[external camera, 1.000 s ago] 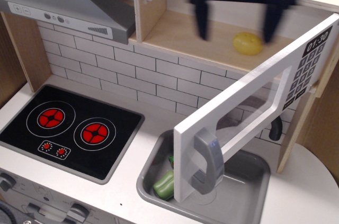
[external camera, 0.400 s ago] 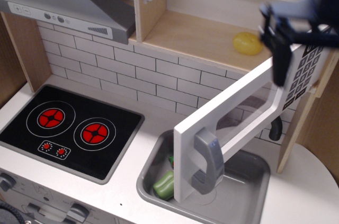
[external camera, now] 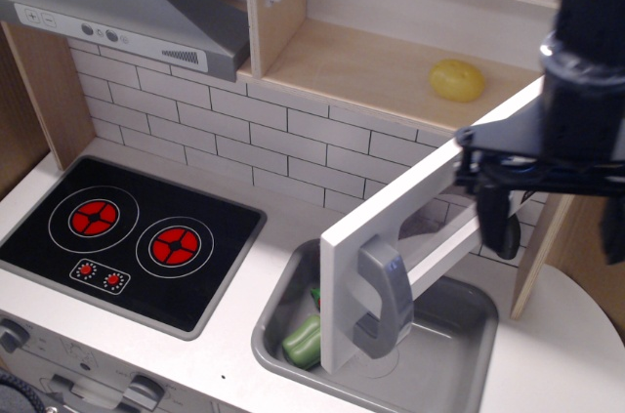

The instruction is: Close microwave

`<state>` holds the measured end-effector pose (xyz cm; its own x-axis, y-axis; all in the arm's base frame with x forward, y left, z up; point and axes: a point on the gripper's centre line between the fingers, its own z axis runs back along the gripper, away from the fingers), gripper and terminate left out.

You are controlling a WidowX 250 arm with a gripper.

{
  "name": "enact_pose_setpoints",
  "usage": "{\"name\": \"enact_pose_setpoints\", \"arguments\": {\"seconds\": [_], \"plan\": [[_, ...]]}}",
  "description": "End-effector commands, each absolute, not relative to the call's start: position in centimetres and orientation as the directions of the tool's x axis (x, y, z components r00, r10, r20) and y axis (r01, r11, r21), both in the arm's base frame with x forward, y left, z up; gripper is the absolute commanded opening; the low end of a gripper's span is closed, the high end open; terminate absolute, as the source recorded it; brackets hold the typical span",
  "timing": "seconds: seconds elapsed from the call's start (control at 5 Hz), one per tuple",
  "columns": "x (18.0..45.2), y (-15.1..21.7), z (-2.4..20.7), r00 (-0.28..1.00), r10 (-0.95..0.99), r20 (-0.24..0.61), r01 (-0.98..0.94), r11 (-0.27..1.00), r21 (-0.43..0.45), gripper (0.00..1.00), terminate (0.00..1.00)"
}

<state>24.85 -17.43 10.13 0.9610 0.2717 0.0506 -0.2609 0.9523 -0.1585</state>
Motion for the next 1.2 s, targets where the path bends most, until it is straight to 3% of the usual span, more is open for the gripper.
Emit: {"name": "enact_pose_setpoints", "arguments": {"seconds": [0.0, 0.4, 0.6, 1.0], "plan": [[25.4, -10.6, 8.2, 0.923, 0.372, 0.098, -0.367, 0.928, -0.064, 1.0, 0.0], [28.1, -3.4, 8.0, 0.889, 0.448, 0.096, -0.447, 0.894, -0.036, 1.0, 0.0], [30.7, -1.8, 7.9, 0.906, 0.394, 0.158, -0.399, 0.917, 0.004, 1.0, 0.0], [34.5, -0.6, 8.6, 0.916, 0.308, 0.259, -0.319, 0.948, 0.002, 1.0, 0.0]]}}
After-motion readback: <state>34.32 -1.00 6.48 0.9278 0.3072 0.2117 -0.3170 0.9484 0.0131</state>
